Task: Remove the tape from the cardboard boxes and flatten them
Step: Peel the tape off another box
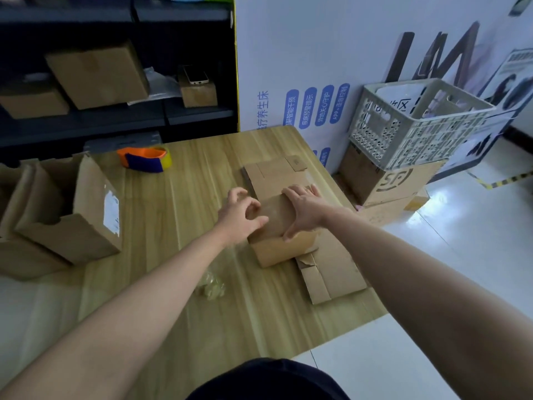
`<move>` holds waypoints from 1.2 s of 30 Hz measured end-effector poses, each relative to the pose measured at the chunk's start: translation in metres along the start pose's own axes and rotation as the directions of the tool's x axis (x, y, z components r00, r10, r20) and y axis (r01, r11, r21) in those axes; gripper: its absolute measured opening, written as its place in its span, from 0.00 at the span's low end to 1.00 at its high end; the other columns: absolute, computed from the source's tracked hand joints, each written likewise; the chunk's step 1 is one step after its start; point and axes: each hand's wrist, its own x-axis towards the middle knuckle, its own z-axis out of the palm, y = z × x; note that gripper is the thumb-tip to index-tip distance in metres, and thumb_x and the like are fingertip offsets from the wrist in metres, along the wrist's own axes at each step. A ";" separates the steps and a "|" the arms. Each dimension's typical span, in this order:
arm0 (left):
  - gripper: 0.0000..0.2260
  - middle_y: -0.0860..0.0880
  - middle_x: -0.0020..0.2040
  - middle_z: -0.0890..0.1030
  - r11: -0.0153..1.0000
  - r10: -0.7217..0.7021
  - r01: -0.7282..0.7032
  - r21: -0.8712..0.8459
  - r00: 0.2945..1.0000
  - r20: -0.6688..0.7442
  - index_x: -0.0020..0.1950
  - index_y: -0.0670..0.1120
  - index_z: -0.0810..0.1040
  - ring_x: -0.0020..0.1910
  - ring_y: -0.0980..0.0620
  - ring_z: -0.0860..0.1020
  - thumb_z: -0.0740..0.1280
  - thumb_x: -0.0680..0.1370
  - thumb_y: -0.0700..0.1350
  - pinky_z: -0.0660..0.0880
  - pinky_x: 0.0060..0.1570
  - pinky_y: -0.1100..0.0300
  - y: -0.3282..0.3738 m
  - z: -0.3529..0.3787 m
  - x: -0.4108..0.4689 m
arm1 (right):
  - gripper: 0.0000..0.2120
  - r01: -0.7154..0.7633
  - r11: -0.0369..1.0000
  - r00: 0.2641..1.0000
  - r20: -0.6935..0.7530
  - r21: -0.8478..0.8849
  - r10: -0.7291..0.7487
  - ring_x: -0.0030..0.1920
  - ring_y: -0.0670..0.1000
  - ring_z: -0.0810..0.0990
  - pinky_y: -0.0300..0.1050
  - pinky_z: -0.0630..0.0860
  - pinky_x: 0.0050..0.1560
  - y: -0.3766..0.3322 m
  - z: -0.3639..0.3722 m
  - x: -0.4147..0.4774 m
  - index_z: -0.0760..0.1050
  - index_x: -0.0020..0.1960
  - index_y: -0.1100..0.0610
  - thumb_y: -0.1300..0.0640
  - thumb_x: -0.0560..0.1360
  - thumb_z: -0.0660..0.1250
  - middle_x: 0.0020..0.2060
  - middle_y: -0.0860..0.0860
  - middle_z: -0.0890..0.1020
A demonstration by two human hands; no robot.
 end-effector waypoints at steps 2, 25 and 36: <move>0.13 0.48 0.63 0.69 0.987 0.087 -0.075 0.144 0.993 -0.079 0.59 0.46 0.78 0.63 0.49 0.67 0.69 0.75 0.48 0.61 0.65 0.59 0.007 0.001 0.004 | 0.57 -0.016 1.000 1.000 0.014 0.010 0.016 0.74 0.55 0.51 0.57 0.36 0.73 0.001 -0.001 -0.001 0.49 0.76 0.53 0.33 0.58 0.74 0.73 0.52 0.57; 0.07 0.50 0.53 0.76 0.985 0.147 -0.146 0.088 0.989 -0.013 0.53 0.44 0.80 0.56 0.50 0.71 0.65 0.78 0.39 0.69 0.59 0.57 0.021 0.010 0.013 | 0.57 -0.125 0.987 0.991 0.059 0.099 0.119 0.71 0.57 0.54 0.53 0.57 0.70 -0.013 -0.008 -0.011 0.50 0.76 0.53 0.41 0.57 0.79 0.69 0.51 0.59; 0.03 0.51 0.49 0.75 0.979 0.192 -0.191 0.068 0.981 -0.004 0.49 0.44 0.78 0.53 0.49 0.72 0.66 0.77 0.38 0.70 0.56 0.55 0.018 0.011 0.015 | 0.55 -0.136 0.985 0.990 0.056 0.109 0.131 0.71 0.57 0.54 0.53 0.56 0.71 -0.017 -0.009 -0.014 0.51 0.75 0.54 0.42 0.59 0.79 0.69 0.52 0.59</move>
